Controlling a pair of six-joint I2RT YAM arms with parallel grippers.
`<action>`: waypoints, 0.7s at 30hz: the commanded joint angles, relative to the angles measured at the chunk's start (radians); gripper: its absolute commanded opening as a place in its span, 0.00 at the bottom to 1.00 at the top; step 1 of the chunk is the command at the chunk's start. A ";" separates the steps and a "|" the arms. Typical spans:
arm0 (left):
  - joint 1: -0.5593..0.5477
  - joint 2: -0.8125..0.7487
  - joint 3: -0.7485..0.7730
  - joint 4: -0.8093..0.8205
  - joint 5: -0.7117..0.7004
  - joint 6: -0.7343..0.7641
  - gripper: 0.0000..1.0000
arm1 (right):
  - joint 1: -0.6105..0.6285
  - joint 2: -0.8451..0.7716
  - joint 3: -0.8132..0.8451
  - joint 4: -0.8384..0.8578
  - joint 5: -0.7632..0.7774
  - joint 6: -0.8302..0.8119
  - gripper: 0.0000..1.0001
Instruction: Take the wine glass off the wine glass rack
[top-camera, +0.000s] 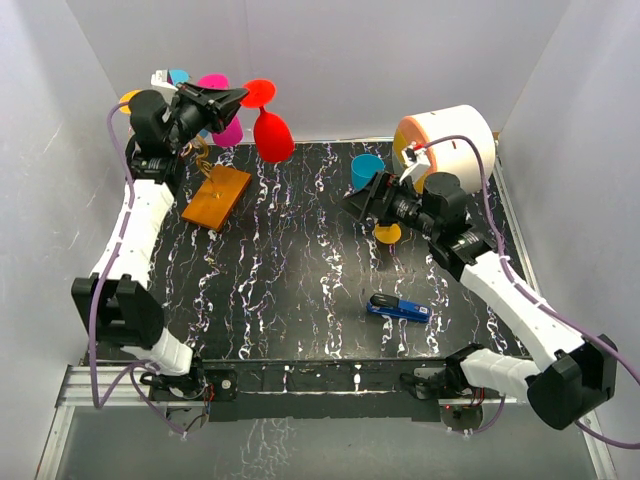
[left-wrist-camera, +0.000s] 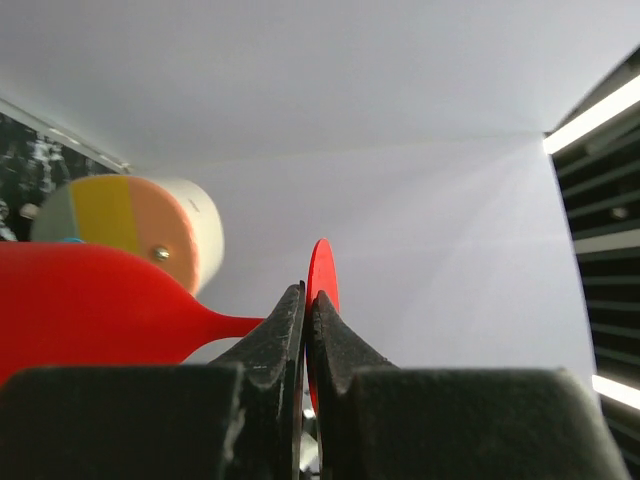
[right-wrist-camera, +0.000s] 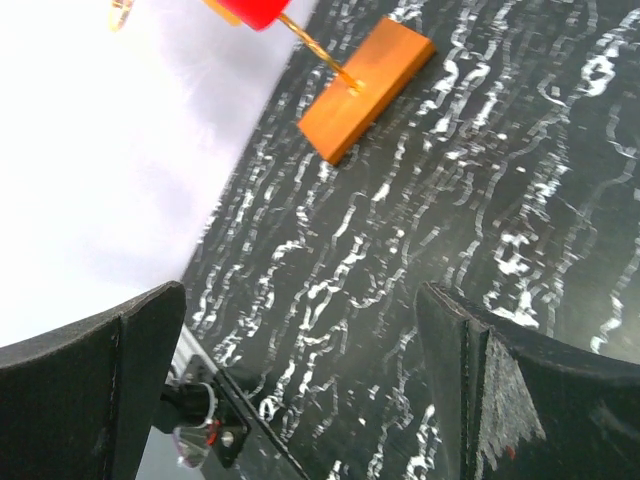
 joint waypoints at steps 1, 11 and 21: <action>-0.010 -0.166 -0.110 0.245 0.046 -0.171 0.00 | 0.004 0.059 0.069 0.255 -0.136 0.123 0.98; -0.019 -0.373 -0.314 0.401 0.047 -0.314 0.00 | 0.016 0.276 0.086 0.873 -0.284 0.523 0.98; -0.021 -0.451 -0.432 0.527 0.071 -0.426 0.00 | 0.130 0.415 0.176 1.209 -0.177 0.634 0.96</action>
